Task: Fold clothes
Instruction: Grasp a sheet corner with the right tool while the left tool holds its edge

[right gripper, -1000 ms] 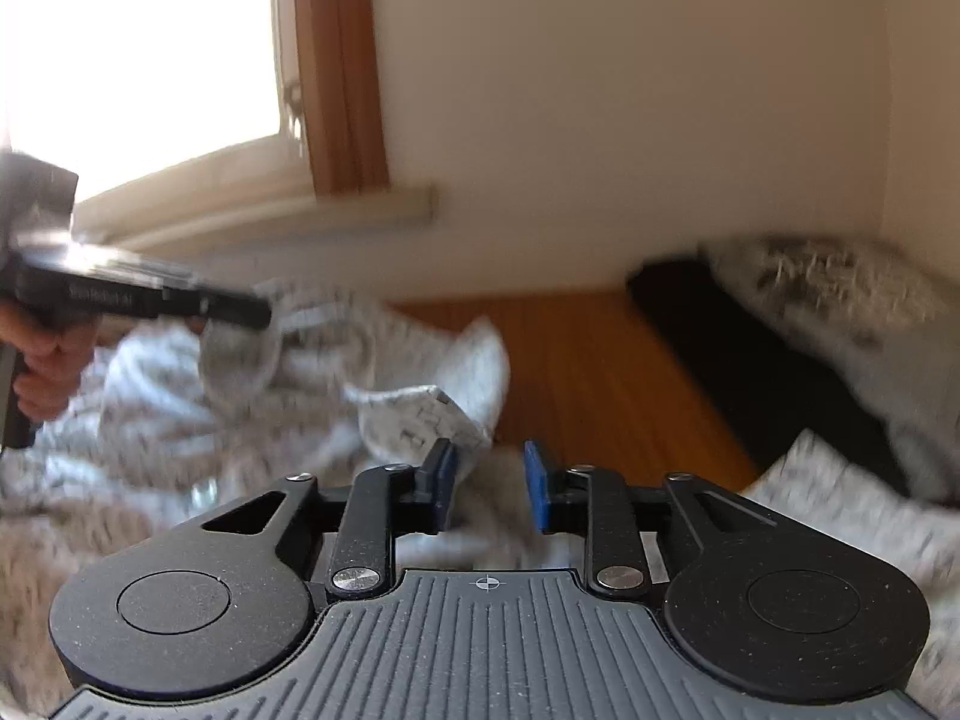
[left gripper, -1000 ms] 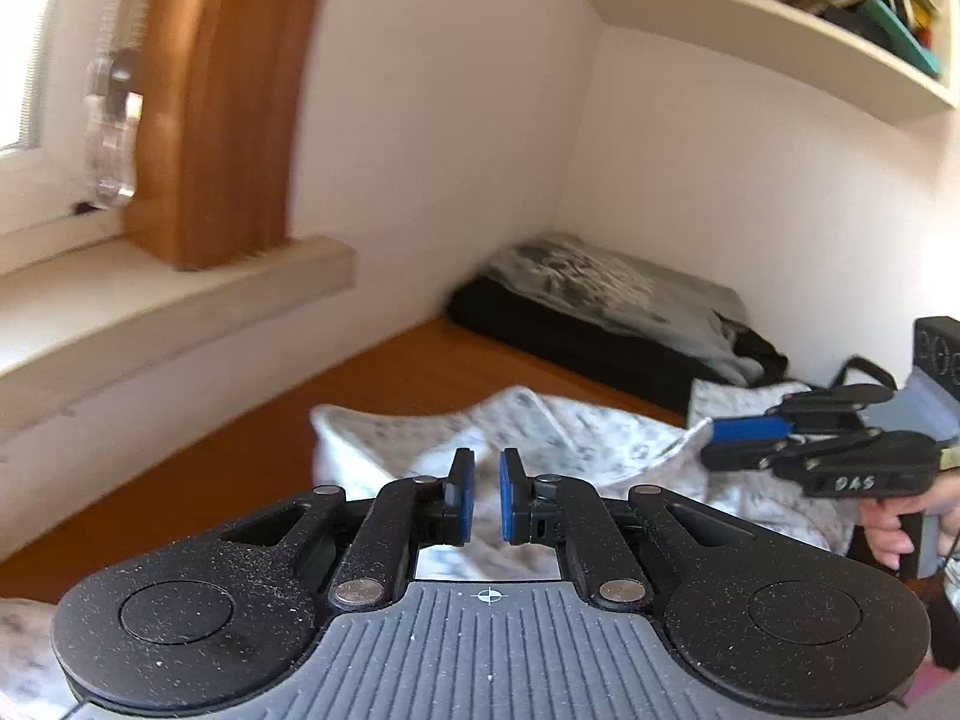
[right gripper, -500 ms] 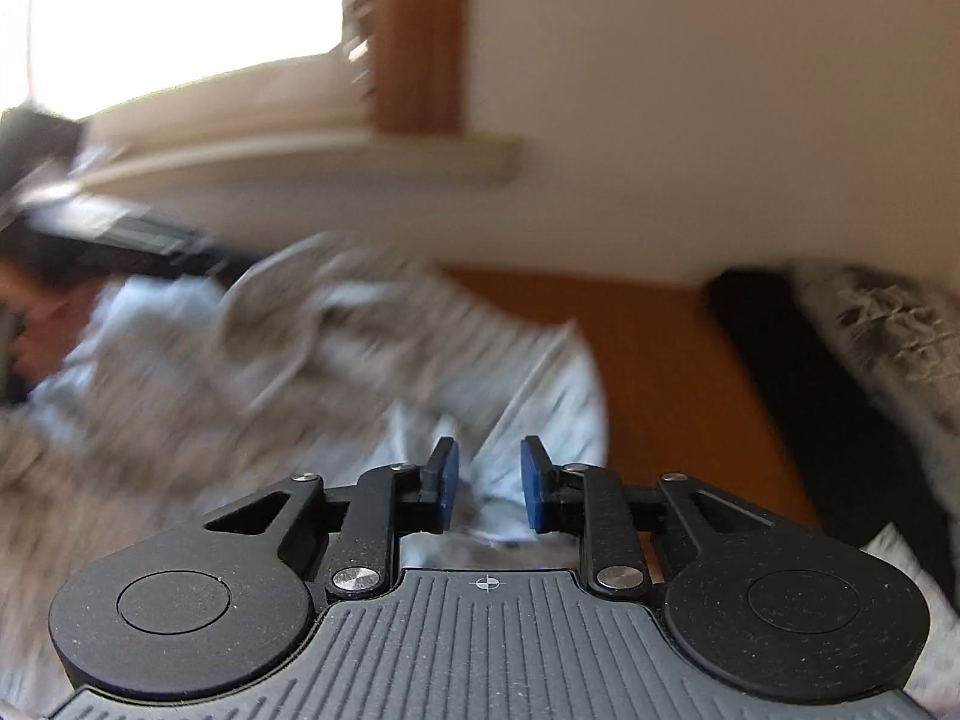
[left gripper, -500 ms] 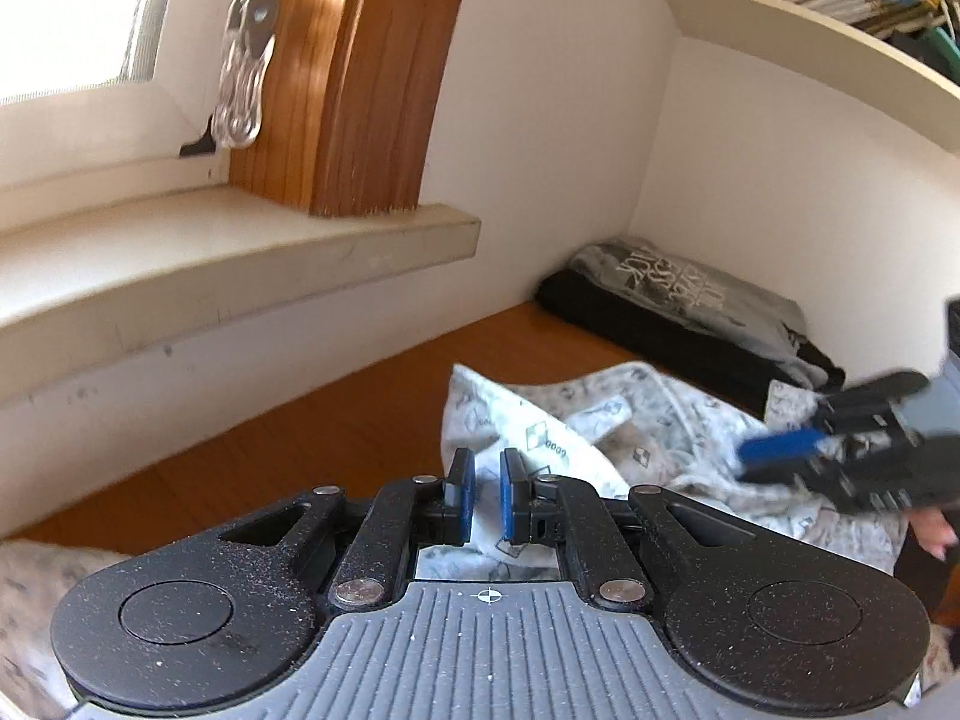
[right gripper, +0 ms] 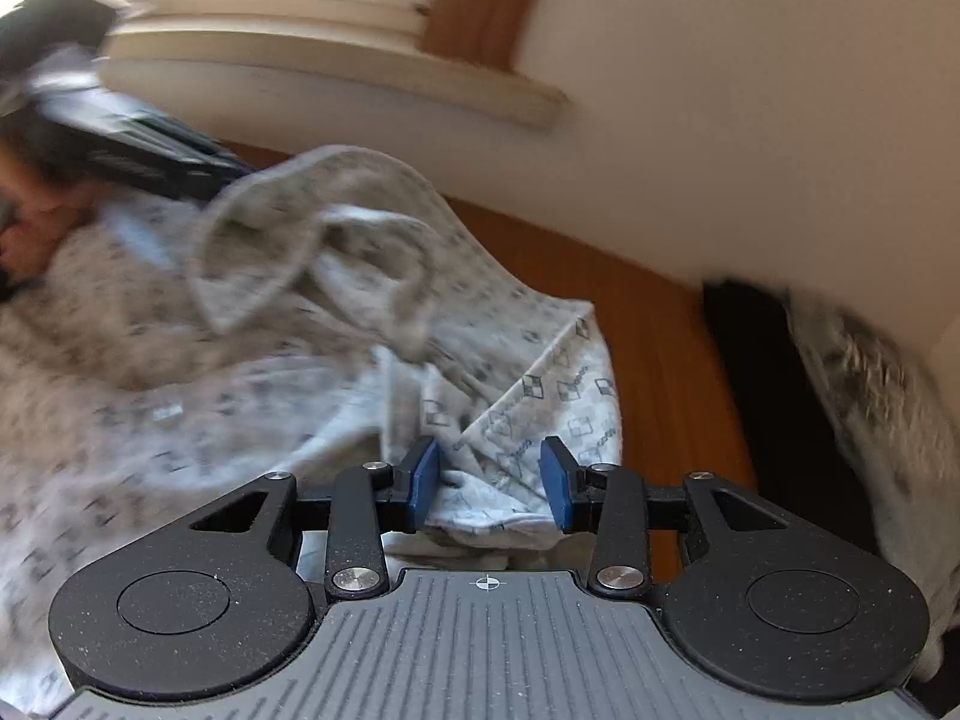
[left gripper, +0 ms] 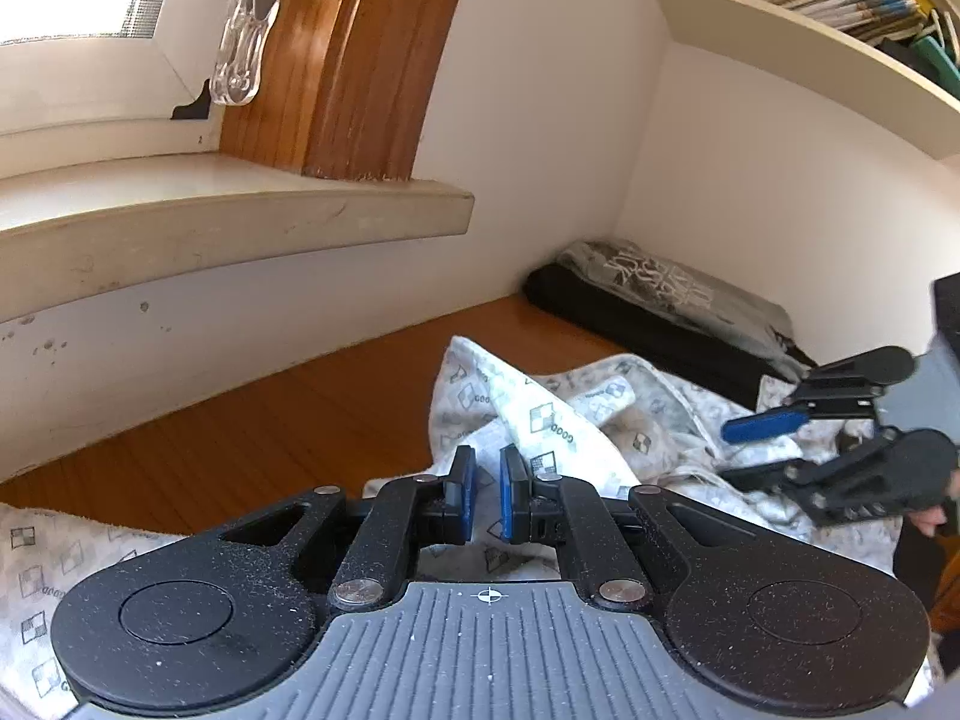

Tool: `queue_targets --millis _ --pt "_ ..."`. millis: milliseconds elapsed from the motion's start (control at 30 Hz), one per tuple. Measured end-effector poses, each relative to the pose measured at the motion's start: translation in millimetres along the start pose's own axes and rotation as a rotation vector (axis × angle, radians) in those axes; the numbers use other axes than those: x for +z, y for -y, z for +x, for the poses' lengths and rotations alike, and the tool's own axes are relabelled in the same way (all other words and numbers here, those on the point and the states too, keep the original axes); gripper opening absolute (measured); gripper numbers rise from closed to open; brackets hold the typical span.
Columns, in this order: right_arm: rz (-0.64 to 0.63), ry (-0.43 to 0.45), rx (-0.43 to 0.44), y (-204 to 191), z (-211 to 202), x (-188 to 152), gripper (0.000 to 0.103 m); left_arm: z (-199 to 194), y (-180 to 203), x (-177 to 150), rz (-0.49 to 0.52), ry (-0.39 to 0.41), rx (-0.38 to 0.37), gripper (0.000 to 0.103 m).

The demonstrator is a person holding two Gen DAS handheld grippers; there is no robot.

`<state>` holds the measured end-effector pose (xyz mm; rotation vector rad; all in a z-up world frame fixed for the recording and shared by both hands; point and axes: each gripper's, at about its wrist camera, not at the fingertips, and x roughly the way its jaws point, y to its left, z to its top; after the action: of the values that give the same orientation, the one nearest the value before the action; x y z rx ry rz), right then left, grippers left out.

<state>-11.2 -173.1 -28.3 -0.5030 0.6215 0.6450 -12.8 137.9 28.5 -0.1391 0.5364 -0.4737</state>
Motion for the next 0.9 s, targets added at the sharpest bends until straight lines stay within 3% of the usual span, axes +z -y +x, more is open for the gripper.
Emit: queue_targets --millis 100,333,367,433,533,700,733,800,867,900 --pt "0.062 -0.007 -0.021 14 2 -2 0.040 -2 0 -1 0.000 -0.002 -0.001 0.008" --pt "0.282 0.053 0.033 35 7 -1 0.045 0 1 0 0.004 -0.008 0.006 0.008" --pt "0.293 0.038 0.037 37 11 0 0.040 0 1 0 0.004 -0.008 0.007 0.008" --pt "0.269 0.054 0.026 40 7 1 0.014 1 1 1 0.003 -0.009 0.006 0.010" --pt "0.253 0.097 -0.005 48 -4 3 0.008 2 0 2 -0.001 -0.012 0.006 0.010" --pt "0.435 0.288 -0.164 85 -37 3 0.009 3 1 2 0.006 -0.018 0.009 0.010" --pt "0.488 0.312 -0.184 92 -40 2 0.014 3 1 3 0.006 -0.019 0.009 0.010" --pt "0.526 0.333 -0.175 96 -40 -4 0.019 2 1 4 0.002 -0.021 0.012 0.010" --pt "0.560 0.342 -0.144 98 -40 -12 0.036 2 -1 4 -0.006 -0.018 0.006 0.011" --pt "0.565 0.330 -0.122 98 -39 -18 0.036 1 -1 4 -0.010 -0.015 0.003 0.012"
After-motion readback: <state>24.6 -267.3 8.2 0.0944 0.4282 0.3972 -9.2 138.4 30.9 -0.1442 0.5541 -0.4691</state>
